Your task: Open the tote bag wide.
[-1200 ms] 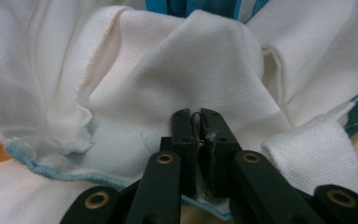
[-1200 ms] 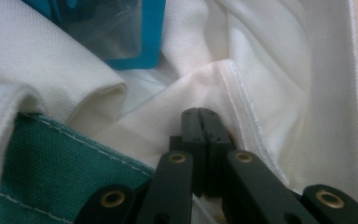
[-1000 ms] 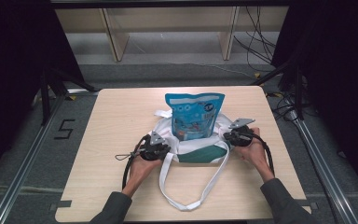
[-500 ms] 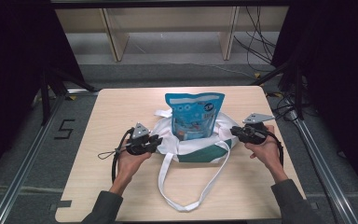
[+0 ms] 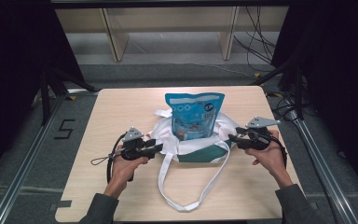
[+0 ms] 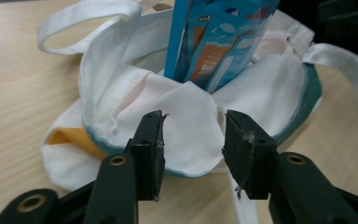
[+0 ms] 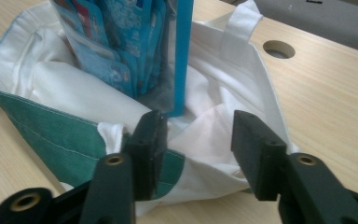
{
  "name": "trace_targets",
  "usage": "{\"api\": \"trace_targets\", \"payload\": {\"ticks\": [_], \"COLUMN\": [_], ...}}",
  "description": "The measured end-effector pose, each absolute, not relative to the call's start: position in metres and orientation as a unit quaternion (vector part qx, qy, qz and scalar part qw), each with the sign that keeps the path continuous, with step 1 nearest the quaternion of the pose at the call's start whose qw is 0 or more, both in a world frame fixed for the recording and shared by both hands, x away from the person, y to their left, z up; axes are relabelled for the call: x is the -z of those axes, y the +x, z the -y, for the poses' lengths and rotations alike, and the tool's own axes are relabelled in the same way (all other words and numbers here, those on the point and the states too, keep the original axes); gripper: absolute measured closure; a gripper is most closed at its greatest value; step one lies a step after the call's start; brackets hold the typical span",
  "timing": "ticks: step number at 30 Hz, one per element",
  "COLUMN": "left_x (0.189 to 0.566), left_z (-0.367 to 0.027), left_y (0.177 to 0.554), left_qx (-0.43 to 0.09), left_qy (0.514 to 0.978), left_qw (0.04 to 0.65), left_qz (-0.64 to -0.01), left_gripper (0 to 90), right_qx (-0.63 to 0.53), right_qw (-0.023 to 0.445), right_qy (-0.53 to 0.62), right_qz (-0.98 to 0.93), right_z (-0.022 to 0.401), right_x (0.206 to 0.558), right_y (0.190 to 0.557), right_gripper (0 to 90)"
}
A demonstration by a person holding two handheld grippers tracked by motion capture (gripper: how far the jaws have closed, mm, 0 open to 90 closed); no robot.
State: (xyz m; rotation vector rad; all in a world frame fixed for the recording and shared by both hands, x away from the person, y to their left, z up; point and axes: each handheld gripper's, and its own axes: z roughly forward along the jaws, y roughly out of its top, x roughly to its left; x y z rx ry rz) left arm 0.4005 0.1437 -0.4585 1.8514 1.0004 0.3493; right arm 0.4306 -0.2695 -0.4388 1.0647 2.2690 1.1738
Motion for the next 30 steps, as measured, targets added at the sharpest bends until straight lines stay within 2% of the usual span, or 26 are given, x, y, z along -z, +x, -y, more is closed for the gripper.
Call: {"api": "trace_targets", "payload": {"ticks": [1, 7, 17, 23, 30], "left_x": [0.459, 0.463, 0.466, 0.467, 0.477], "left_z": [-0.145, -0.150, -0.154, -0.152, -0.151], "left_y": [0.400, 0.394, 0.378, 0.362, 0.341], "left_qx": [-0.149, -0.144, -0.145, -0.168, -0.161], "left_qy": [0.760, 0.761, 0.768, 0.757, 0.751], "left_qw": [0.481, 0.469, 0.466, 0.465, 0.474], "left_qz": [-0.412, -0.424, -0.415, -0.426, -0.430], "left_gripper": [53.0, 45.8, 37.7, 34.7, 28.5], "right_qx": [-0.421, -0.415, -0.414, -0.414, -0.412], "right_qw": [0.201, 0.186, 0.182, 0.185, 0.179], "right_qy": [0.370, 0.375, 0.380, 0.367, 0.372], "right_qz": [-0.804, -0.808, -0.807, -0.812, -0.813], "right_z": [0.270, 0.268, 0.268, 0.267, 0.269], "right_x": [0.440, 0.438, 0.443, 0.442, 0.445], "right_y": [0.432, 0.423, 0.411, 0.405, 0.394], "right_gripper": [50.4, 47.2, 44.7, 44.6, 42.8]}}
